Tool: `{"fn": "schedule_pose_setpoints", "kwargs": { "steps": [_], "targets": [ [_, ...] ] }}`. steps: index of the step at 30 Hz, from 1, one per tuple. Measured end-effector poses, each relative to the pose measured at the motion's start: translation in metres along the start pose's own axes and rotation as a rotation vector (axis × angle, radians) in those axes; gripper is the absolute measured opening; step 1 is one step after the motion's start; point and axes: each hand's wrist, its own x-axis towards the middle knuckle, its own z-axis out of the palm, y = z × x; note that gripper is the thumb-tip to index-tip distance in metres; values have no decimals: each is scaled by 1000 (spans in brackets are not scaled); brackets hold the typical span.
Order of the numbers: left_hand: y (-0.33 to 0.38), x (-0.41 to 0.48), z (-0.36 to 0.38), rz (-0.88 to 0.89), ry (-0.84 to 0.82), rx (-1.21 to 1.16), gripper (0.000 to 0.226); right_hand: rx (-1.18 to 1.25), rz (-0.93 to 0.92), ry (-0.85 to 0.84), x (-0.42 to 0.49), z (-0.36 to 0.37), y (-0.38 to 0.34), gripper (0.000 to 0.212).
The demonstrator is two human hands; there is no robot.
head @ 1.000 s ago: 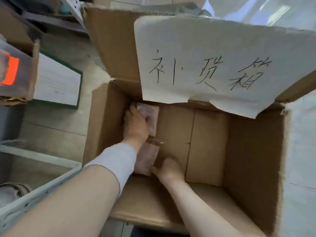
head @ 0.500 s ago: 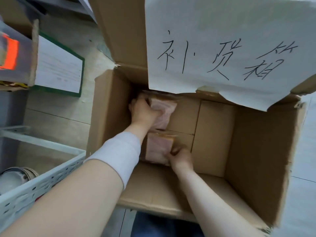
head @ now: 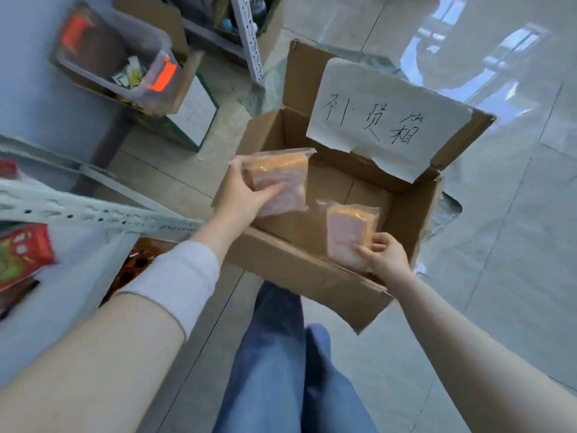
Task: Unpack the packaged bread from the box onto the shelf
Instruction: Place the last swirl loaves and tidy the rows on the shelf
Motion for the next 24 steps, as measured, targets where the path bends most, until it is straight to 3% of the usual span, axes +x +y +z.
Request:
{"fn": "schedule_pose_setpoints", "kwargs": {
  "steps": [3,7,10,15,21,24],
  "targets": [
    [26,-71,-53,-25,127,-151,54,65,-73,8,-53,-16,-10,31],
    [38,-168,-118,-51,282,-220,57,91,-109,-100,-131,-21,-17,37],
    [33,-235,-162,-30,371,-249,56,17,-164,-196,-192,-10,-24,26],
    [12,-340,-233,17,512,-263,55,-104,-317,-291,-299,32,-31,16],
    [-17,-467,-315,109,692,-261,48,-145,-489,-450,-415,100,-20,31],
    [-38,-524,-354,121,833,-317,48,-175,-580,-526,-464,139,-18,28]
  ]
}}
